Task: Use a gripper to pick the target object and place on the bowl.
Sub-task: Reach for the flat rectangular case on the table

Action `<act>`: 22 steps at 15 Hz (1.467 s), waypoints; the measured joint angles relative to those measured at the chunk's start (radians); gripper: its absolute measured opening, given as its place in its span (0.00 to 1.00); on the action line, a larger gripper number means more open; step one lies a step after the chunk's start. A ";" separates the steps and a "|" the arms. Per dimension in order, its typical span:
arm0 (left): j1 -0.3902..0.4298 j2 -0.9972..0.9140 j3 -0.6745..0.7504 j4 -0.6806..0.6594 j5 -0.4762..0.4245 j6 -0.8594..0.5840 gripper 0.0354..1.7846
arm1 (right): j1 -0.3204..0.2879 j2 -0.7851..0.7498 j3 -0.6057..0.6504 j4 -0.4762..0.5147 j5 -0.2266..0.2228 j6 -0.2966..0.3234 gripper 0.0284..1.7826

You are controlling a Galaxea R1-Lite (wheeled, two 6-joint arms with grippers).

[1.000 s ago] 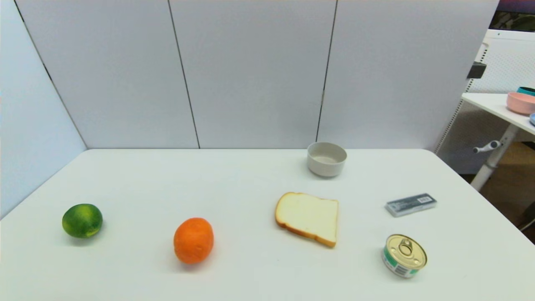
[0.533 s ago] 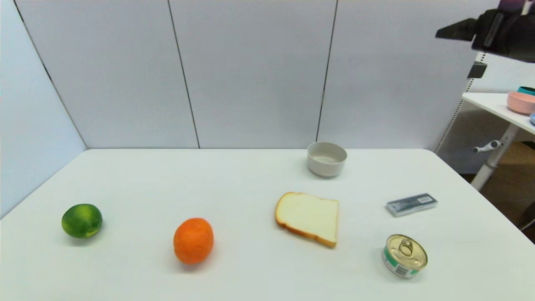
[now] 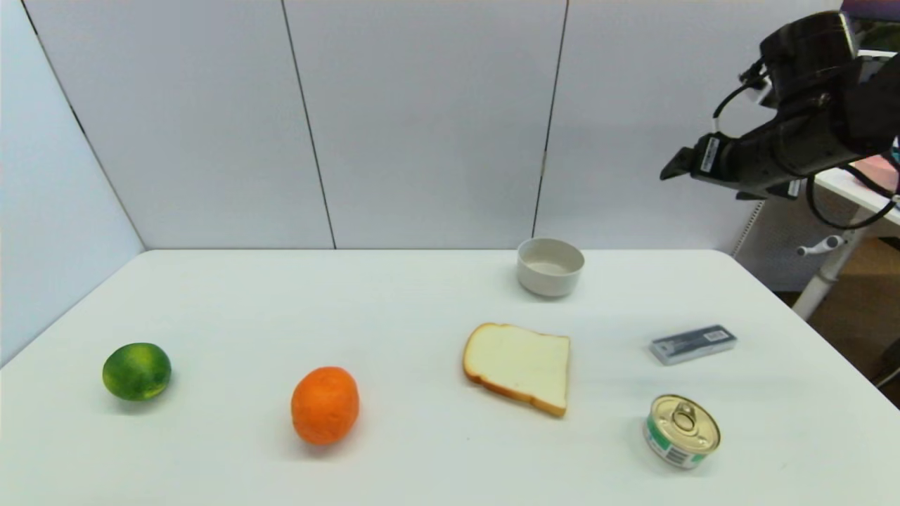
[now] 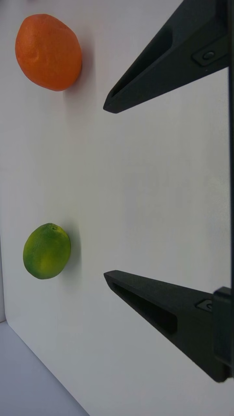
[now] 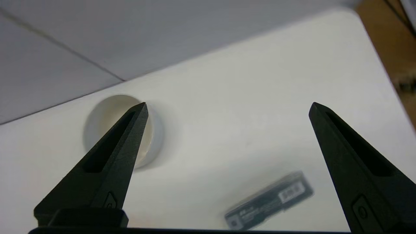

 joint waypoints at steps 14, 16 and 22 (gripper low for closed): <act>0.000 0.000 0.000 0.000 0.000 -0.001 0.96 | 0.095 0.107 0.014 0.546 -0.250 0.756 0.96; 0.000 0.000 0.000 0.000 0.000 0.000 0.96 | 0.107 0.122 0.023 0.529 -0.244 0.822 0.96; 0.000 0.000 0.000 0.000 0.000 0.000 0.96 | 0.112 0.161 0.032 0.502 -0.243 1.006 0.96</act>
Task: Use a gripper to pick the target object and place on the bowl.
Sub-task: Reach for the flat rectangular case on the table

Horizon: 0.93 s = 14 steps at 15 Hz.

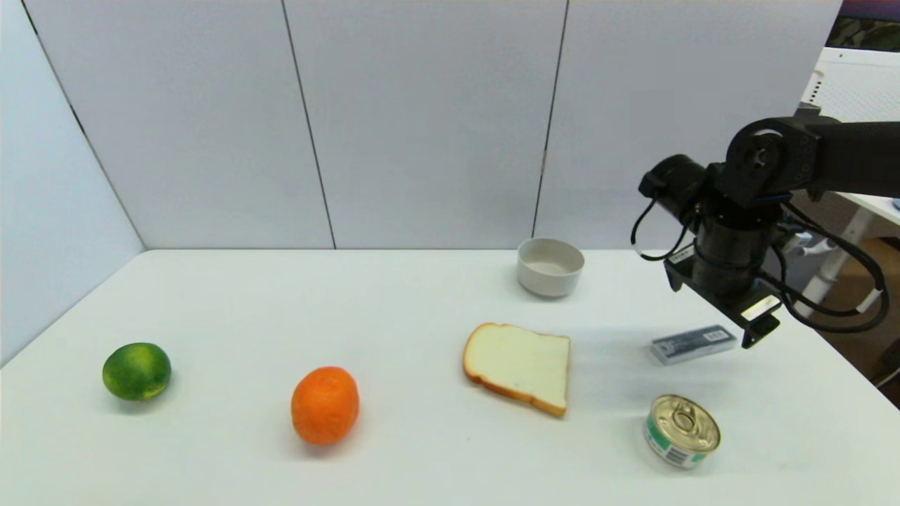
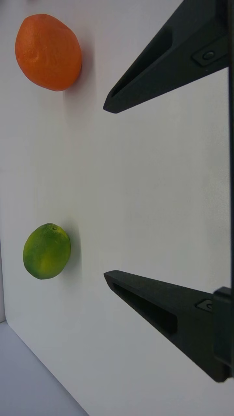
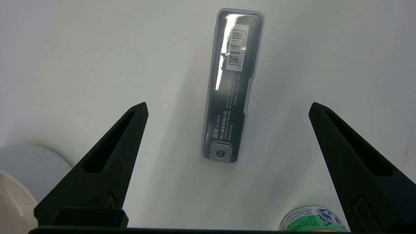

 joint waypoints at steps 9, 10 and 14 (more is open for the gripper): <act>0.000 0.000 0.000 0.000 0.000 0.000 0.96 | -0.030 -0.038 0.053 -0.005 0.017 0.091 0.96; 0.000 0.000 0.000 0.000 0.000 0.000 0.96 | -0.027 -0.050 0.081 -0.005 0.030 0.096 0.96; 0.000 0.000 0.000 0.000 0.000 0.000 0.96 | -0.024 -0.097 0.217 -0.087 0.043 0.097 0.96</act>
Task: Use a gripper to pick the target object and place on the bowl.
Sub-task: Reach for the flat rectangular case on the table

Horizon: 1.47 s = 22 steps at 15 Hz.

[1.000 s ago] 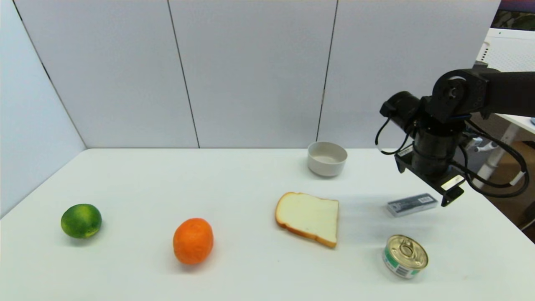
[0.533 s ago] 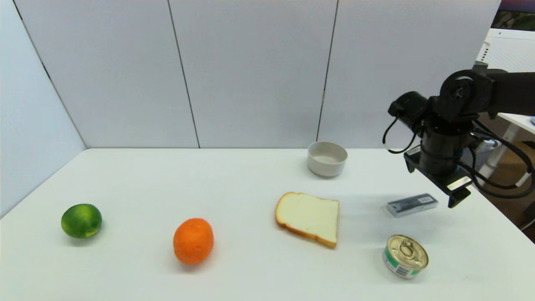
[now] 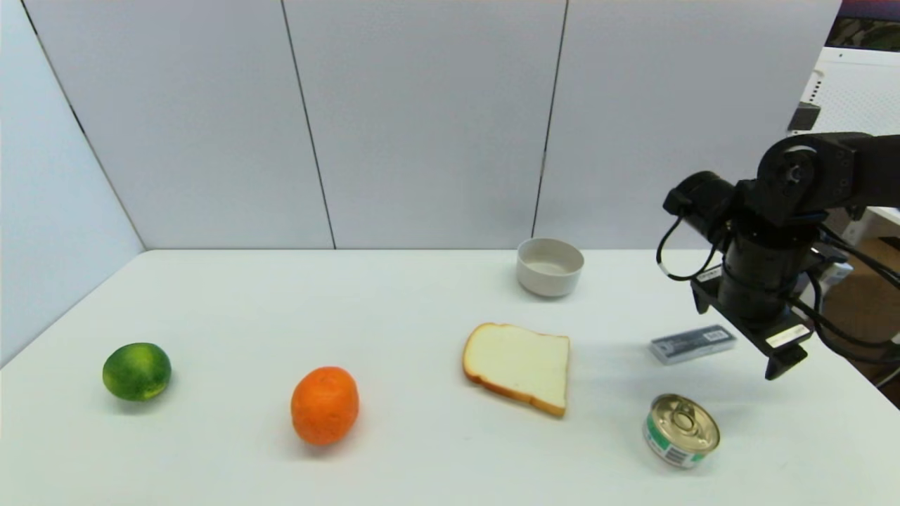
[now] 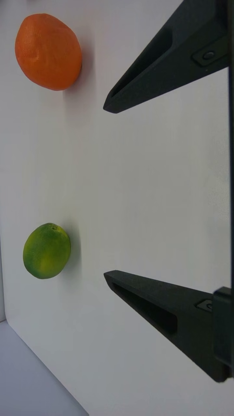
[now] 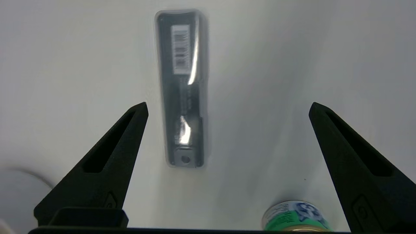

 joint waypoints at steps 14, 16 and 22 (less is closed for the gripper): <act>0.000 0.000 0.000 0.000 0.000 0.000 0.96 | -0.016 0.011 0.075 -0.127 0.066 -0.108 0.96; 0.000 0.000 -0.001 0.000 0.000 0.000 0.96 | -0.011 0.027 0.054 -0.101 0.066 -0.107 0.96; 0.000 0.000 0.000 0.000 0.000 0.000 0.96 | -0.006 0.101 -0.090 0.041 0.051 -0.097 0.96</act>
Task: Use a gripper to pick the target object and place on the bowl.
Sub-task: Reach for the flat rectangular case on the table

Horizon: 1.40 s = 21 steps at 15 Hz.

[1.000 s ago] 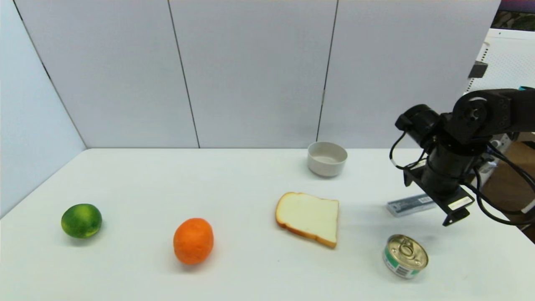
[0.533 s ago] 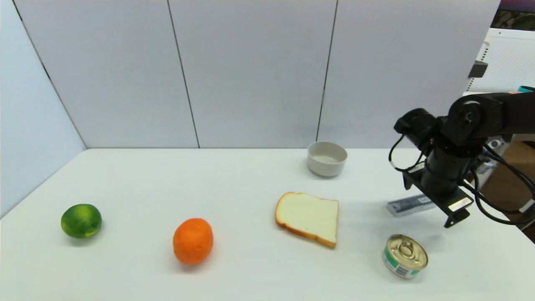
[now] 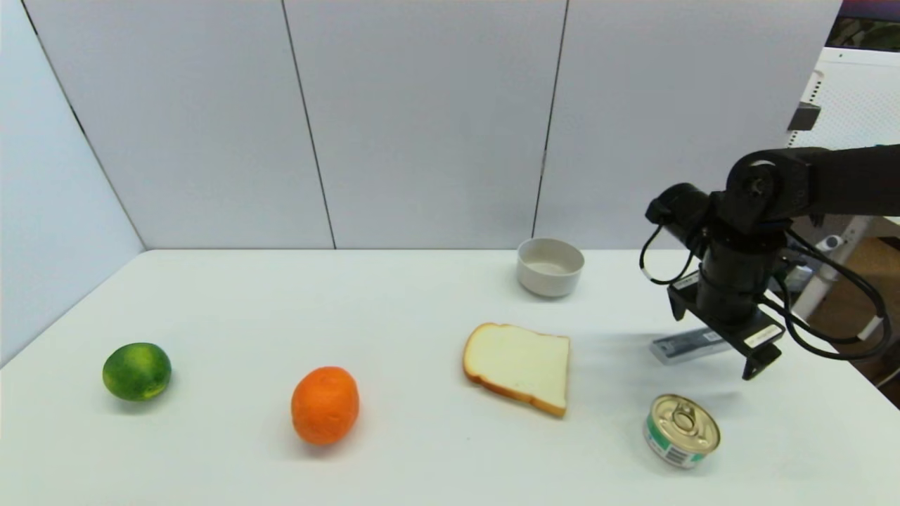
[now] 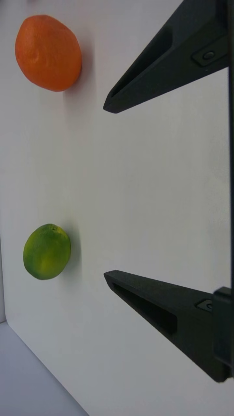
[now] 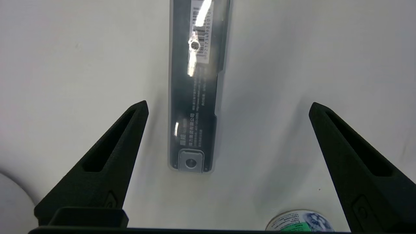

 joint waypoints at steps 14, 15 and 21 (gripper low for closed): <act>0.000 0.000 0.000 0.000 0.000 -0.001 0.96 | 0.003 0.093 -0.079 0.035 0.001 0.004 0.96; 0.000 0.000 0.000 0.000 0.000 0.000 0.96 | 0.003 0.095 -0.080 0.035 0.001 0.004 0.96; 0.000 0.000 0.000 0.000 0.000 0.000 0.96 | 0.003 0.100 -0.085 0.031 0.000 0.007 0.96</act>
